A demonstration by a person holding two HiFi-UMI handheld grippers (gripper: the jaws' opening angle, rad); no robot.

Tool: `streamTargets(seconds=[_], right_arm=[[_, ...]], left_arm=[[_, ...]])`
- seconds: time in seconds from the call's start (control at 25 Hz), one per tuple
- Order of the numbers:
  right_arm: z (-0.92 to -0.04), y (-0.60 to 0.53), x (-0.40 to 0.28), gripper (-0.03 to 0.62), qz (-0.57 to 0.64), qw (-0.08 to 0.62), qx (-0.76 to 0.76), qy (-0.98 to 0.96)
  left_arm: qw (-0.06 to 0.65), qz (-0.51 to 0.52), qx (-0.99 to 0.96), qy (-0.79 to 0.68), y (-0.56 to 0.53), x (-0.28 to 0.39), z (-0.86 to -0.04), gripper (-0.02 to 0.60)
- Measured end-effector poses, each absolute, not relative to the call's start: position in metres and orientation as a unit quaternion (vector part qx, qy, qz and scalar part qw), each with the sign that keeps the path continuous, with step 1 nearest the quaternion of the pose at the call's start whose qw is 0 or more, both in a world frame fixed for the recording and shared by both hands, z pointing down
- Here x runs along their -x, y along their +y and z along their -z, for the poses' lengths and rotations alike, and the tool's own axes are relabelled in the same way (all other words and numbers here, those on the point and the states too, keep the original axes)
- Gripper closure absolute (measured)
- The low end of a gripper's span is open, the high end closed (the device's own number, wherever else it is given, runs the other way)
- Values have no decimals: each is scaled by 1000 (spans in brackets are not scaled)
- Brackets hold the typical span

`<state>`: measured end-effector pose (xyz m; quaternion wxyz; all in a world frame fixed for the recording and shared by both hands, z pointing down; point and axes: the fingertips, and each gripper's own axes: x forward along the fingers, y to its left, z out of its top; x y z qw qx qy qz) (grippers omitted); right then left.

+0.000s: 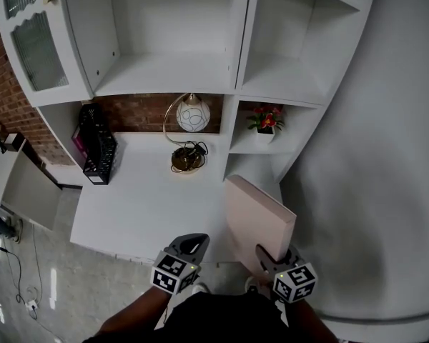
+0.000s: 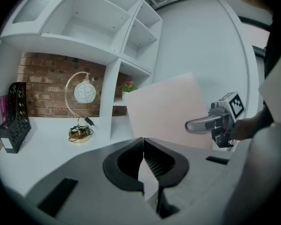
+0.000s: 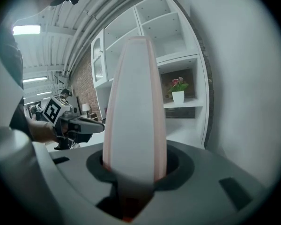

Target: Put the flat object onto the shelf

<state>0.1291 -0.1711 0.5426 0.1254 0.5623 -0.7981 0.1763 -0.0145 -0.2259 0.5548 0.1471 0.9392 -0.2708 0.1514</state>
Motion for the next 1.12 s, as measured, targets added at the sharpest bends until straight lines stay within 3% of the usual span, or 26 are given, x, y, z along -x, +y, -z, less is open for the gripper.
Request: streamTargets(seconds=[0.68, 1.12], right_arm=[[-515, -225, -203, 424, -145, 111, -523, -832], [-410, -244, -237, 427, -36, 104, -549, -829]], left_arm=[[140, -135, -920, -341, -251, -40, -536, 576], [125, -138, -920, -344, -261, -41, -527, 575]])
